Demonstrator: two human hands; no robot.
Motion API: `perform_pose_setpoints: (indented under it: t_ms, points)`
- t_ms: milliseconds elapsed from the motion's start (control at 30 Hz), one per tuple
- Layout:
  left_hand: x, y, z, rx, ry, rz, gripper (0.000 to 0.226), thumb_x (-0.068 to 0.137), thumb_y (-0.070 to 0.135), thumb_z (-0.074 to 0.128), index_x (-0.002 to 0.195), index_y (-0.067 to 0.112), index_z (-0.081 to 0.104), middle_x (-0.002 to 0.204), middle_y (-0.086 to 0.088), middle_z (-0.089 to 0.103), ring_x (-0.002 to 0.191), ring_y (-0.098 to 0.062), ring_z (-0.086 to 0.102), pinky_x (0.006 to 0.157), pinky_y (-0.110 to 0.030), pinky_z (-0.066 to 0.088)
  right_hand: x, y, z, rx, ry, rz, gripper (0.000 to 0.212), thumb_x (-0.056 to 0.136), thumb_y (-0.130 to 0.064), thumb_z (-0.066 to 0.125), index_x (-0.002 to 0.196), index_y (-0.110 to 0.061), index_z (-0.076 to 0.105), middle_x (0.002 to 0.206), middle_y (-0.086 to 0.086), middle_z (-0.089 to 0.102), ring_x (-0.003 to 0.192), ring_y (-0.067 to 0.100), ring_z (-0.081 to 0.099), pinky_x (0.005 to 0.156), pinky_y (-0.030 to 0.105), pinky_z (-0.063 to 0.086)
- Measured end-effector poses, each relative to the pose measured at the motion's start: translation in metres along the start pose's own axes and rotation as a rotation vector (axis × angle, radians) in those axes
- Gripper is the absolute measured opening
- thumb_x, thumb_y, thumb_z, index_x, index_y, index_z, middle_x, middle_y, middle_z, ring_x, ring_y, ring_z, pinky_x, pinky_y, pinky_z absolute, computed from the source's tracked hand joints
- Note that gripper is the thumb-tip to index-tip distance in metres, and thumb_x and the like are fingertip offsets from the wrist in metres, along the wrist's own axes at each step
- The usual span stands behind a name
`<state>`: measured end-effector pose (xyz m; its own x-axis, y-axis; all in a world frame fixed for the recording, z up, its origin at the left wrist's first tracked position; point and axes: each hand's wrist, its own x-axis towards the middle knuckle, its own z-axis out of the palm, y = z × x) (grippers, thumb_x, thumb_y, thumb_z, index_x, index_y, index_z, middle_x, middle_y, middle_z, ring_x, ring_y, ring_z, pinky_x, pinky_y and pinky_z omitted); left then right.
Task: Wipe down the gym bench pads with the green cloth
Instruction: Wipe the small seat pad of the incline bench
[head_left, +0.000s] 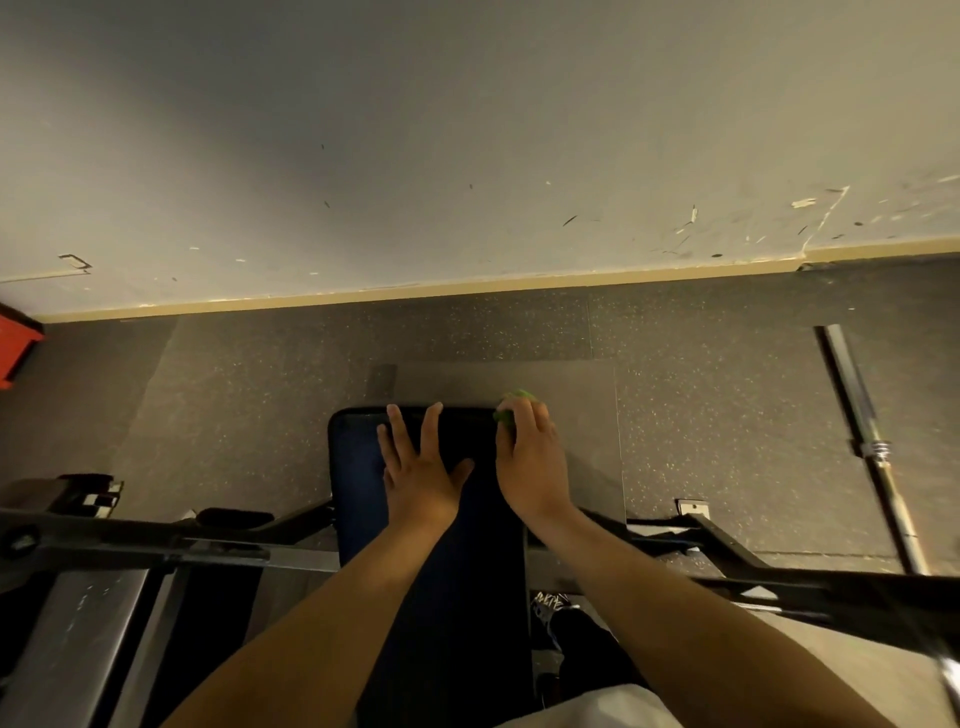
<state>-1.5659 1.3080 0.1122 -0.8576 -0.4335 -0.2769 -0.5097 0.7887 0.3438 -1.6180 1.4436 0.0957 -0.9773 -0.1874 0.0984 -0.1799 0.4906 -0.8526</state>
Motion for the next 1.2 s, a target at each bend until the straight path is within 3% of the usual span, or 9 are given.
perform_pose_setpoints:
  t_ms: [100, 267, 467, 600, 700, 867, 1100, 1200]
  points:
    - [-0.002, -0.001, 0.001, 0.000, -0.002, 0.004, 0.088, 0.095, 0.050, 0.059, 0.156, 0.046, -0.004, 0.160, -0.001, -0.036, 0.150, -0.029, -0.026, 0.121, -0.055, 0.012, -0.012, 0.000, -0.003, 0.097, 0.024, 0.063, 0.026, 0.095, -0.012, 0.055, 0.120, -0.023, 0.056, 0.126, -0.007, 0.050, 0.109, 0.016, 0.058, 0.090, 0.034, 0.054]
    - [-0.004, -0.003, 0.002, 0.003, 0.003, 0.024, 0.088, 0.095, 0.055, 0.055, 0.155, 0.046, -0.009, 0.161, -0.003, -0.034, 0.150, -0.029, -0.026, 0.121, -0.056, 0.009, -0.037, 0.014, -0.010, -0.016, -0.116, 0.033, 0.039, 0.093, -0.011, 0.056, 0.130, -0.021, 0.055, 0.140, -0.002, 0.040, 0.119, 0.022, 0.052, 0.101, 0.035, 0.049]
    - [-0.010, 0.001, 0.005, 0.023, 0.045, 0.042, 0.087, 0.096, 0.052, 0.056, 0.158, 0.039, -0.003, 0.164, -0.008, -0.024, 0.152, -0.037, -0.013, 0.120, -0.056, 0.013, 0.003, 0.006, -0.022, 0.191, -0.011, 0.128, 0.041, 0.096, -0.007, 0.053, 0.133, -0.026, 0.048, 0.129, -0.004, 0.050, 0.103, 0.004, 0.054, 0.083, 0.014, 0.047]
    - [-0.026, 0.007, 0.017, 0.076, 0.101, 0.105, 0.092, 0.091, 0.050, 0.064, 0.159, 0.034, 0.005, 0.167, -0.012, -0.008, 0.147, -0.043, 0.010, 0.115, -0.059, 0.028, 0.028, 0.001, -0.016, 0.246, -0.058, 0.165, 0.026, 0.097, -0.013, 0.053, 0.121, -0.024, 0.053, 0.115, -0.003, 0.055, 0.098, 0.012, 0.056, 0.083, 0.029, 0.051]
    - [-0.033, 0.007, 0.026, 0.055, 0.041, 0.099, 0.099, 0.089, 0.054, 0.064, 0.158, 0.036, -0.004, 0.165, -0.010, -0.018, 0.151, -0.037, -0.003, 0.119, -0.053, 0.021, 0.021, 0.005, -0.014, 0.135, -0.081, 0.167, 0.021, 0.099, -0.019, 0.050, 0.119, -0.022, 0.055, 0.111, -0.004, 0.053, 0.087, 0.012, 0.057, 0.073, 0.029, 0.051]
    - [-0.032, 0.009, 0.027, -0.005, 0.007, 0.088, 0.103, 0.091, 0.050, 0.065, 0.153, 0.042, -0.016, 0.163, -0.003, -0.030, 0.152, -0.026, -0.019, 0.122, -0.047, 0.009, -0.022, 0.015, -0.010, 0.180, -0.018, 0.215, 0.025, 0.093, -0.007, 0.053, 0.113, -0.020, 0.053, 0.109, -0.007, 0.050, 0.084, 0.010, 0.057, 0.067, 0.021, 0.046]
    - [-0.034, 0.008, 0.031, -0.069, -0.023, 0.090, 0.098, 0.095, 0.041, 0.063, 0.154, 0.043, -0.015, 0.161, -0.001, -0.033, 0.150, -0.024, -0.026, 0.120, -0.041, -0.002, -0.060, 0.026, -0.011, 0.189, -0.135, 0.357, 0.019, 0.091, -0.006, 0.053, 0.103, -0.020, 0.056, 0.107, -0.008, 0.050, 0.091, 0.013, 0.056, 0.083, 0.031, 0.050]
    - [-0.035, 0.007, 0.032, -0.065, -0.022, 0.093, 0.098, 0.095, 0.041, 0.063, 0.154, 0.042, -0.015, 0.161, 0.000, -0.035, 0.150, -0.024, -0.027, 0.115, -0.036, -0.005, -0.043, 0.025, -0.019, 0.232, -0.046, 0.305, 0.023, 0.091, -0.003, 0.055, 0.107, -0.018, 0.057, 0.111, -0.003, 0.053, 0.095, 0.010, 0.055, 0.084, 0.028, 0.049]
